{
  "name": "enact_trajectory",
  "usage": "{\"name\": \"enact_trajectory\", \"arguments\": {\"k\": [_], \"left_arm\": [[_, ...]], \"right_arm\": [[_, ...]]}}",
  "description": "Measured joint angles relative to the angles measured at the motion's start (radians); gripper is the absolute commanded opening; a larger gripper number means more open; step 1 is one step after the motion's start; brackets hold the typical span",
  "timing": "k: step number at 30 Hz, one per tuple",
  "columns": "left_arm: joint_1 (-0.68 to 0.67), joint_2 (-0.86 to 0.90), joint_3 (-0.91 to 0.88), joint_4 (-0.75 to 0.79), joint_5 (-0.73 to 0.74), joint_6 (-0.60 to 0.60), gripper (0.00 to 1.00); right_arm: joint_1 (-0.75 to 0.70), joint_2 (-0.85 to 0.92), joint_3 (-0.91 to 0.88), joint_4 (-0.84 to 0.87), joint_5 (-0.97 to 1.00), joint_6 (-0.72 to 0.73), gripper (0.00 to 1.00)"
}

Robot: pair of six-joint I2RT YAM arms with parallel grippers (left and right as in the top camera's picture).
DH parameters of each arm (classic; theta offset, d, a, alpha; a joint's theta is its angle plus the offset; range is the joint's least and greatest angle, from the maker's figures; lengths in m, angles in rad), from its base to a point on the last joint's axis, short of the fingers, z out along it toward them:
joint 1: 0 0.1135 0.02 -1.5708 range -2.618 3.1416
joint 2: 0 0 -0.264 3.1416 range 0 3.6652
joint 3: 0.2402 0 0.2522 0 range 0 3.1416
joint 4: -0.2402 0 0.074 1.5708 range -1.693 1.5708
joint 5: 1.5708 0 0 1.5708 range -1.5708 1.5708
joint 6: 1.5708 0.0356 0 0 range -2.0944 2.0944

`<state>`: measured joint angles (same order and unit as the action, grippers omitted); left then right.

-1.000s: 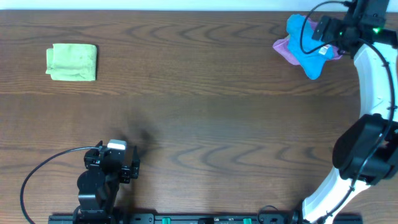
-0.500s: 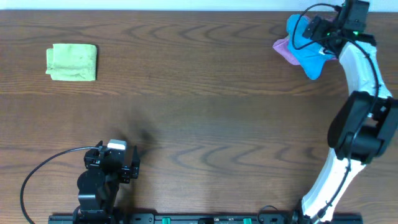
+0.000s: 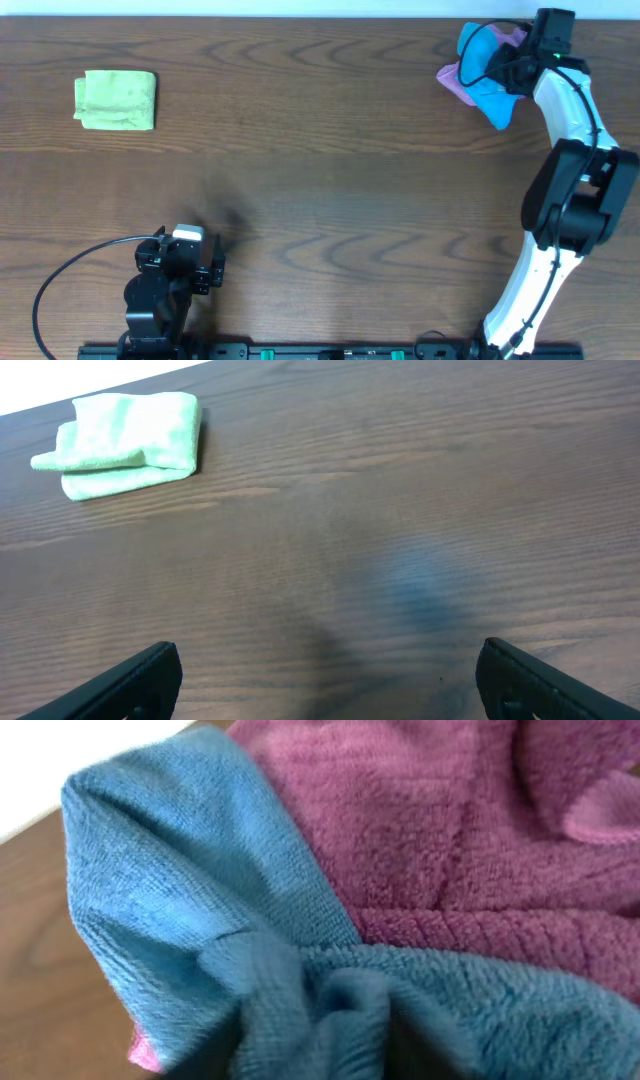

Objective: Fold the cloth
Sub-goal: 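Reach the right gripper to the blue cloth on the purple cloth, then grasp the blue cloth with the right gripper and lift it away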

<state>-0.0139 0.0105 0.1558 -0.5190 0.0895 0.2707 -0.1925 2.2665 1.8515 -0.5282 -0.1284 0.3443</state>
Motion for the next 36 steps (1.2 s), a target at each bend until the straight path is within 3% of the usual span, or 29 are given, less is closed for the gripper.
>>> {"name": "enact_trajectory", "arguments": {"k": [10,21,30,36], "left_arm": [[0.0,0.0,0.0,0.0,0.0,0.0,0.95],[0.0,0.0,0.0,0.0,0.0,0.0,0.95],[0.0,0.0,0.0,0.0,0.0,0.0,0.95],[0.0,0.0,0.0,0.0,0.0,0.0,0.95]], "right_arm": [[0.003,-0.058,0.0,-0.121,-0.002,0.004,0.02],[0.091,-0.378,0.005,-0.416,0.002,-0.005,0.02],[0.301,-0.455,0.007,-0.749,0.006,-0.064,0.02],[0.534,-0.471,0.007,-0.828,0.005,-0.074,0.02]]}}
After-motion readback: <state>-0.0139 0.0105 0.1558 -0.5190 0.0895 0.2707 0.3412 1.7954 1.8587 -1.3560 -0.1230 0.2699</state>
